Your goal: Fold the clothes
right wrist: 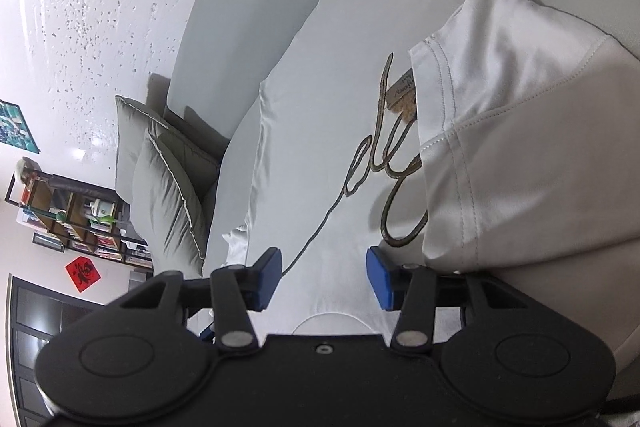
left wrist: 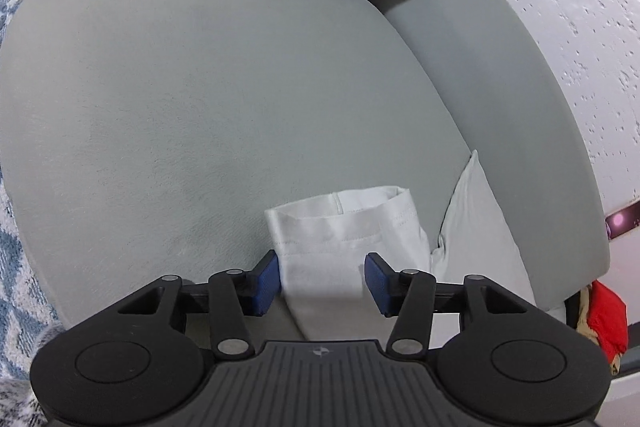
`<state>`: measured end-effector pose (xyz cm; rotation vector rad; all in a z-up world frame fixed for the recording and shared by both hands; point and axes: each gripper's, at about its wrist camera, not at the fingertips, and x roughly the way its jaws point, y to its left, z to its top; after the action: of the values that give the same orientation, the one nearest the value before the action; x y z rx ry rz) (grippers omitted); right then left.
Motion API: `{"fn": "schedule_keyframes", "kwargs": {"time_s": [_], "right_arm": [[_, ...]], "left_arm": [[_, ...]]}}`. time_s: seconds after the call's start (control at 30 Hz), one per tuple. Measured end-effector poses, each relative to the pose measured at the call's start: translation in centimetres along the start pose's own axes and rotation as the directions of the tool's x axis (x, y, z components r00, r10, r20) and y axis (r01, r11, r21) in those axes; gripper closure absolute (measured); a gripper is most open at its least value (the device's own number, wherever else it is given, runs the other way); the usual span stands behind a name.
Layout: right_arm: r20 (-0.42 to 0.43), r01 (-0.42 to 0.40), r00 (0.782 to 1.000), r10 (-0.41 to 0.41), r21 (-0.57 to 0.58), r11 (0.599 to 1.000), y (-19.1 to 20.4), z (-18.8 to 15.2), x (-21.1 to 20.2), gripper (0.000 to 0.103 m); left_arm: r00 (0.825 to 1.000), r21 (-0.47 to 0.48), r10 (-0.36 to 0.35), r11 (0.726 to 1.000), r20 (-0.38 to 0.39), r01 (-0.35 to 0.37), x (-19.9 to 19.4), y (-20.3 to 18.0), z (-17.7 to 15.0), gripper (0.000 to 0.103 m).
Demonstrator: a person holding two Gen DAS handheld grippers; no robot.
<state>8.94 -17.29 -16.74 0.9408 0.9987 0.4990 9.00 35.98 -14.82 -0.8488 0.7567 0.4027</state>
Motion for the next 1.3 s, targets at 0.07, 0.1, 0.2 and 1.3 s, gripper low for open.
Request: {"fn": "schedule_keyframes", "kwargs": {"time_s": [0.07, 0.1, 0.2, 1.3], "right_arm": [[0.003, 0.002, 1.0, -0.002, -0.012, 1.0, 0.0, 0.0, 0.0, 0.057], [0.006, 0.005, 1.0, -0.005, -0.022, 1.0, 0.1, 0.0, 0.0, 0.057], [0.019, 0.016, 1.0, -0.015, -0.053, 0.998, 0.5, -0.2, -0.2, 0.057], [0.175, 0.084, 0.983, -0.053, -0.18, 0.98, 2.3, -0.5, -3.0, 0.056]], "left_arm": [[1.0, 0.023, 0.027, 0.999, 0.014, -0.027, 0.2, -0.5, -0.1, 0.068], [0.999, 0.035, 0.04, 0.999, 0.022, -0.04, 0.2, -0.7, -0.1, 0.093], [0.996, 0.069, 0.078, 0.994, 0.045, -0.081, 0.5, -1.4, -0.3, 0.101], [0.992, 0.711, 0.01, 0.697, 0.124, -0.096, -2.9, -11.8, -10.4, 0.072]]}}
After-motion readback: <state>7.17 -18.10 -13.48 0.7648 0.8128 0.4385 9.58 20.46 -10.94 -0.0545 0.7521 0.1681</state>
